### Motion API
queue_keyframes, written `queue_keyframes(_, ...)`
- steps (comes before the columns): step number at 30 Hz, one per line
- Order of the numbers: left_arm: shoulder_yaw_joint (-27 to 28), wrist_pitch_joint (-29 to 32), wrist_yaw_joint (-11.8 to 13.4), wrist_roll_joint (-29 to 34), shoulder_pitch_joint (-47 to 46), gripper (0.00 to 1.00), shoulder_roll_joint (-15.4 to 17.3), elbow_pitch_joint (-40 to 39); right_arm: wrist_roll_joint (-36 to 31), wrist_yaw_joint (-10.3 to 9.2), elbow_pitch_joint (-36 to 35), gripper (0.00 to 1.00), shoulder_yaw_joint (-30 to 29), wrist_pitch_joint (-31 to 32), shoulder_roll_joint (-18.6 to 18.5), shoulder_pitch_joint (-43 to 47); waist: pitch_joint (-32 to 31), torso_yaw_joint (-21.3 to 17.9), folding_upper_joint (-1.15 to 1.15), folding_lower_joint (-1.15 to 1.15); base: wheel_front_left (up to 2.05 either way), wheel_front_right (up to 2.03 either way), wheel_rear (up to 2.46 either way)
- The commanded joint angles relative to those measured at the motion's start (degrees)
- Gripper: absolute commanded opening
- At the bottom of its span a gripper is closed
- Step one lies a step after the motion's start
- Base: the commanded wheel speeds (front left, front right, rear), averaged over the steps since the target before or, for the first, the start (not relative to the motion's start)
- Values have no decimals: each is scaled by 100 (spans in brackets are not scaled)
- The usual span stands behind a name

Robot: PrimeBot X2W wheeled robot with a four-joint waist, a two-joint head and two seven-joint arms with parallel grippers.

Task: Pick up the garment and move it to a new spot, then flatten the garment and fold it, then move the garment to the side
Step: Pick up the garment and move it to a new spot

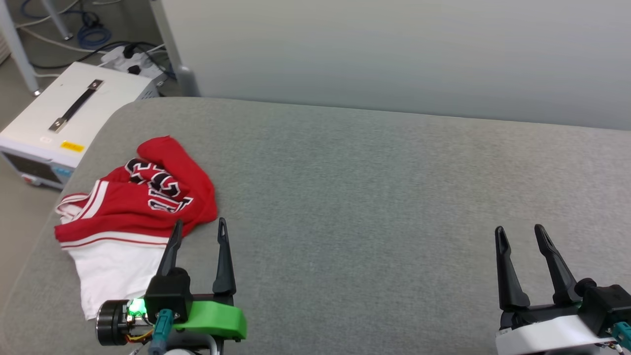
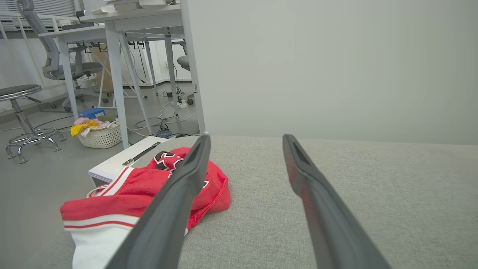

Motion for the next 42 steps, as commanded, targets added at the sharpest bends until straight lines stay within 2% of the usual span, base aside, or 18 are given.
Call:
queue_keyframes(1, 36, -33, 17, -35, -117, 100, -14, 3, -48, -4, -44, 100, 14, -30, -1, -52, 133, 303, 0, 0, 0, 0, 0)
queue_keyframes(17, 203, -33, 49, -210, -232, 100, -14, 39, -174, -4, -99, 100, 100, -30, -1, -190, 318, 1673, 0, 0, 0, 0, 0)
queue_keyframes(23, 250, -33, 75, -299, -222, 100, -14, 54, -216, -4, -91, 100, 132, -30, -1, -223, 351, 2062, 0, 0, 0, 0, 0)
queue_keyframes(31, 308, -33, 96, -372, -177, 100, -14, 54, -257, -4, -91, 100, 171, -30, -1, -251, 356, 2286, 0, 0, 0, 0, 0)
queue_keyframes(38, 342, -33, 93, -435, -192, 100, -14, 86, -280, -4, -93, 100, 198, -30, -1, -253, 386, 2270, 0, 0, 0, 0, 0)
queue_keyframes(42, 398, -33, -44, -505, -353, 100, -14, 144, -334, -4, -110, 100, 216, -30, -1, -287, 473, 2197, 0, 0, 0, 0, 0)
